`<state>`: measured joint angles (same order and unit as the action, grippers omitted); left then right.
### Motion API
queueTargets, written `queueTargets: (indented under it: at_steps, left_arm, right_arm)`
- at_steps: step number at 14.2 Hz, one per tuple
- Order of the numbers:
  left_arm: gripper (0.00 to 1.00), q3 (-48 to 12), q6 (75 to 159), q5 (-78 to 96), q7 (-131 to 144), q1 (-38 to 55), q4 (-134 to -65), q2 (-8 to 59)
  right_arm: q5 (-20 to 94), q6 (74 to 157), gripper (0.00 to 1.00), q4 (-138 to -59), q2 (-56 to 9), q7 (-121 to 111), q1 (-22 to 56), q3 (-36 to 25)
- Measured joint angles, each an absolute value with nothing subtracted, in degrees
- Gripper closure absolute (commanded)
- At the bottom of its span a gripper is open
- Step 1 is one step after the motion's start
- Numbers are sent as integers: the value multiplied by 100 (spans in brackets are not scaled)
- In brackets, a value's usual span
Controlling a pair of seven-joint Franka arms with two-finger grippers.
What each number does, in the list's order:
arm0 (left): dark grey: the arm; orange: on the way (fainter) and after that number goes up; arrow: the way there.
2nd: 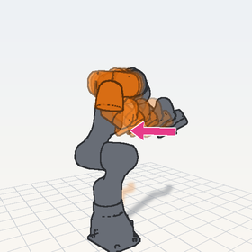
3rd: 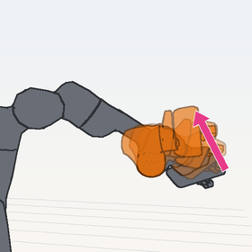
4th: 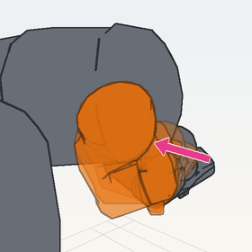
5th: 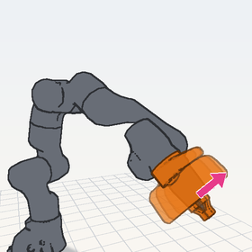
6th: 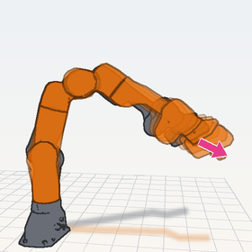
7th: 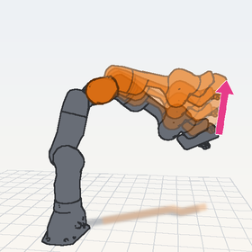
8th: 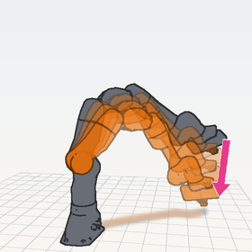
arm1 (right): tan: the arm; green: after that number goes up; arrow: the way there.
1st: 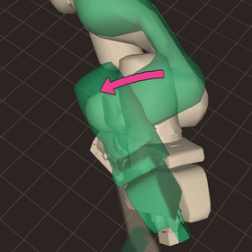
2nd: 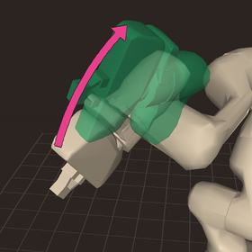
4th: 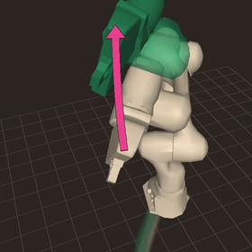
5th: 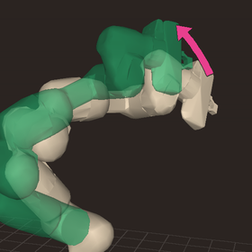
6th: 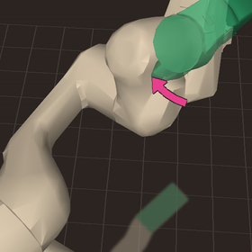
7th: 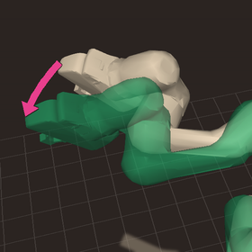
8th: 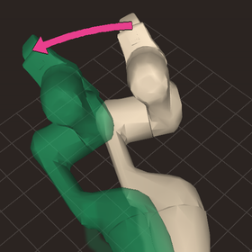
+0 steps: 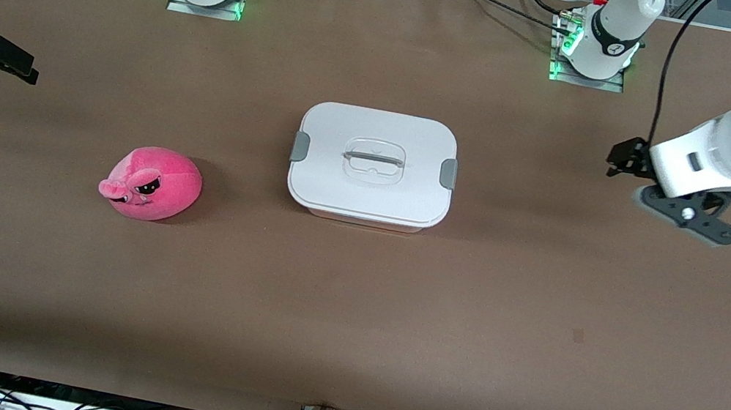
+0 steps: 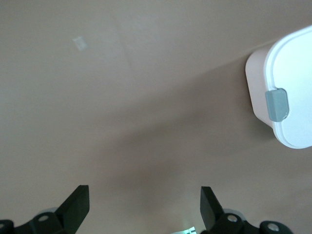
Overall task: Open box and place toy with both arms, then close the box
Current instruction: 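Reach the left gripper to the lid handle while the right gripper reaches the toy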
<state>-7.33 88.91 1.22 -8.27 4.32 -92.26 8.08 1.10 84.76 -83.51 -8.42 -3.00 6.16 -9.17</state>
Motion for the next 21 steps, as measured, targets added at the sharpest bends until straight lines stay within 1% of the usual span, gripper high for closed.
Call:
queueTargets:
  at_steps: [4,7,9,11,14,18,21]
  left_arm:
    - [0,-1069,8894,125,-1047,910,-8930,1169]
    - [0,-1114,8935,125,-1315,1610,-8380,1527]
    - [0,-1130,9003,125,-1651,2065,-7962,1920]
    - [0,-1135,9157,125,-1996,2402,-7737,2286]
    - [0,-1165,9730,125,-2566,2679,-7642,2546]
    - [0,-1170,10492,-11,-2710,3266,-7746,2786]
    - [0,-1166,10898,-76,-3070,3388,-7855,3173]
  right_arm:
    - [110,8483,0,-8354,-969,-300,619,-916]
    - [110,8628,0,-8357,-1373,-300,622,-911]
    - [110,8799,0,-8353,-1618,-301,624,-910]
    - [112,8913,0,-8354,-1753,-512,635,-902]
    - [117,9018,0,-8364,-1984,-1281,700,-893]
    - [311,9143,0,-8423,-2354,-2091,753,-863]
    - [321,9455,0,-8729,-2446,-2503,799,-836]
